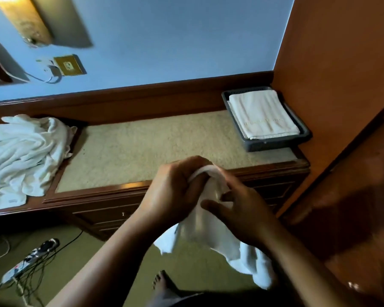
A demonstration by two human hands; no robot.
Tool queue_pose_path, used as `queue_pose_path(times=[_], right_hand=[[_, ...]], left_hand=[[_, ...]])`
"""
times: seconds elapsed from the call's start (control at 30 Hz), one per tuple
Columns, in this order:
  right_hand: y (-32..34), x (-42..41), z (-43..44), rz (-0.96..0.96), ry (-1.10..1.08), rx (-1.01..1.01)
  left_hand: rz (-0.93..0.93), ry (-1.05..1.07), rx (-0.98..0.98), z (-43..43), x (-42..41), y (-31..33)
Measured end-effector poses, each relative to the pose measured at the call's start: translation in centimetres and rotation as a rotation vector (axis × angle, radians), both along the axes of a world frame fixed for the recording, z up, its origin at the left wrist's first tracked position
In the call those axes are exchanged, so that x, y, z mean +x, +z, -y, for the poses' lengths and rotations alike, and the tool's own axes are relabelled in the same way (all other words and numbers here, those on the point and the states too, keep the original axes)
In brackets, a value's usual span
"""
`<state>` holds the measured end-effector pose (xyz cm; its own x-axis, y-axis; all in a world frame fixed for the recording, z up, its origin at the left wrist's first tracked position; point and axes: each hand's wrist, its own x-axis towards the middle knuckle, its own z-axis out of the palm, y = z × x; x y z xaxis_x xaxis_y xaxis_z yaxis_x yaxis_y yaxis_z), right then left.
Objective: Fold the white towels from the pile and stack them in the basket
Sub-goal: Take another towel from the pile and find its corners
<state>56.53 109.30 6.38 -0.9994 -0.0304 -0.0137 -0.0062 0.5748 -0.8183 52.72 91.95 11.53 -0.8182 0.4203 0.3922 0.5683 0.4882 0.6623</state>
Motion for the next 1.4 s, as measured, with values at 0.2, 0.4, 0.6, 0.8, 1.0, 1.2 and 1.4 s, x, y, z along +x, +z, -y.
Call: queue_pose_path(times=[0.2, 0.4, 0.6, 0.8, 1.0, 1.2, 1.4], right_hand=[[0.8, -0.7, -2.7, -0.259, -0.2, -0.165], [1.7, -0.7, -4.2, -0.162, -0.188, -0.408], [3.2, -1.8, -4.7, -0.09, -0.207, -0.497], [3.7, -2.3, -5.4, 0.071, -0.211, -0.044], [2.6, -1.9, -4.6, -0.24, -0.293, -0.325], [4.1, 1.0, 0.6, -0.365, -0.059, -0.461], [4.8, 1.9, 1.8, -0.206, 0.179, -0.634]], left_hand=[[-0.058, 0.109, -0.103, 1.7, -0.8, -4.2], [0.008, 0.128, 0.002, 3.5, -0.9, -4.7], [0.483, 0.101, 0.486, 4.4, -1.2, -3.5], [0.893, 0.099, 1.079, 4.4, -1.0, 0.2], [0.859, 0.158, 1.164, 3.4, -0.1, -0.2], [0.846, 0.151, 1.114, 1.1, 1.8, -0.3], [0.958, 0.03, 1.198, 0.6, 3.1, 0.1]])
